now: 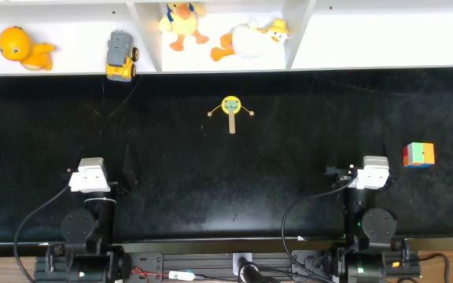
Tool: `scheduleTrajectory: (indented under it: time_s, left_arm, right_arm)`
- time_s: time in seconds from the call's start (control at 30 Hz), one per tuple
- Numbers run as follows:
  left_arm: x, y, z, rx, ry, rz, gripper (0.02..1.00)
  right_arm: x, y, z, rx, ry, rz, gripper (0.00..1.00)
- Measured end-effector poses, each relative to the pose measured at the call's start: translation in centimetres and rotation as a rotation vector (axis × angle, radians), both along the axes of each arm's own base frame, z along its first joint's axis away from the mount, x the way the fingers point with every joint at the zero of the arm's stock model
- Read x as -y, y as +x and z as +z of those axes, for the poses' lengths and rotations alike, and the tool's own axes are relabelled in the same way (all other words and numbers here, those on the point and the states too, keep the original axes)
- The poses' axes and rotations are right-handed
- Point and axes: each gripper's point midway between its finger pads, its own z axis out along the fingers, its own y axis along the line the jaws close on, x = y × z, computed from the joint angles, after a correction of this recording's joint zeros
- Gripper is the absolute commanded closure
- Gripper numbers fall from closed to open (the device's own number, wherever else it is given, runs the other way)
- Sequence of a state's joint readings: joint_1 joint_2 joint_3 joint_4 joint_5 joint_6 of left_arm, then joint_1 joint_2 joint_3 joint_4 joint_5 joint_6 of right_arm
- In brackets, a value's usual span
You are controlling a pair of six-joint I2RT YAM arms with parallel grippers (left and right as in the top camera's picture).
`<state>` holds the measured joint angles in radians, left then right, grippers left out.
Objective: Store Toys
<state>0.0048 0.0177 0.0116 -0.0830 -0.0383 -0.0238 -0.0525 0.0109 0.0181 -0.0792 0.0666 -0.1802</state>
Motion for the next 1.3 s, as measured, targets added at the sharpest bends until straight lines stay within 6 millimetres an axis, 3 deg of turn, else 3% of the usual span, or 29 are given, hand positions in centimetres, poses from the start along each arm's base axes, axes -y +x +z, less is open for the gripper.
scheduleTrajectory:
  time_s: [0.47,0.67,0.8,1.1,1.3]
  left_arm:
    - [0.0,0.0,0.0,0.0,0.0,0.0,0.02]
    - [0.0,0.0,0.0,0.0,0.0,0.0,0.02]
    - [0.0,0.0,0.0,0.001,0.0,0.0,0.02]
    - [0.0,0.0,0.1,0.002,0.0,0.0,0.02]
    - [0.0,0.0,0.0,0.002,0.0,0.0,0.023]
  right_arm:
    - [0.1,0.1,-0.4,-0.018,-0.003,-0.003,0.005]
    - [-0.4,0.6,-6.1,-0.3,0.006,0.013,0.005]
    - [-2.8,0.1,-8.4,-0.551,-0.011,0.107,0.005]
    - [-9.7,-1.0,-10.1,-0.941,0.148,0.215,0.005]
    - [-13.5,-1.2,-11.0,-1.097,0.246,0.167,0.005]
